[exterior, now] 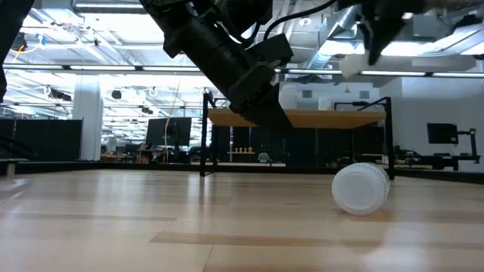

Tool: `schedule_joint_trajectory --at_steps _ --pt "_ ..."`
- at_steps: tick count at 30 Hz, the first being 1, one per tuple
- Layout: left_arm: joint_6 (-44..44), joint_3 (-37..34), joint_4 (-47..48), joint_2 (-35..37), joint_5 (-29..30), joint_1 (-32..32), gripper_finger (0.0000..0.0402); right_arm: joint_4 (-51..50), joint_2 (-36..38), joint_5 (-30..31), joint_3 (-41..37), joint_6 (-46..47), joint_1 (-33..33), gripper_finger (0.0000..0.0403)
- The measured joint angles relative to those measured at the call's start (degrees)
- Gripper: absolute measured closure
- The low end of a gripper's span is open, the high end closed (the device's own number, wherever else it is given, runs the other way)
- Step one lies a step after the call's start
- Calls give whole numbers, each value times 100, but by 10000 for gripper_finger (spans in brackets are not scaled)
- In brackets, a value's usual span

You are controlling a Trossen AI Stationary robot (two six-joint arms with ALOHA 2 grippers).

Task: Pick and place medicine bottles onto shelf by color
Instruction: Put the top white pill bottle on the shelf aligned with the other white pill bottle

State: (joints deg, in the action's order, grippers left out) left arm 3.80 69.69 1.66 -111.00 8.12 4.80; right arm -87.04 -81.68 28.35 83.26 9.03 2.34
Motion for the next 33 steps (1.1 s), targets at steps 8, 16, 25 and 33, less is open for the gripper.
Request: schedule_joint_trajectory --at_steps 8,16,25,33 --pt "110 -2 69 0 0 -2 207 -86 -235 -268 540 -2090 -1640 264" --pt "202 -2 71 0 13 -4 207 -313 -1199 -250 1224 -3223 -2521 260" --pt "308 -2 101 0 23 -4 207 -289 -1890 -37 2216 -3770 -2655 262" --pt "414 -2 109 0 24 -4 207 -298 -1489 110 2244 -3663 -2485 264"
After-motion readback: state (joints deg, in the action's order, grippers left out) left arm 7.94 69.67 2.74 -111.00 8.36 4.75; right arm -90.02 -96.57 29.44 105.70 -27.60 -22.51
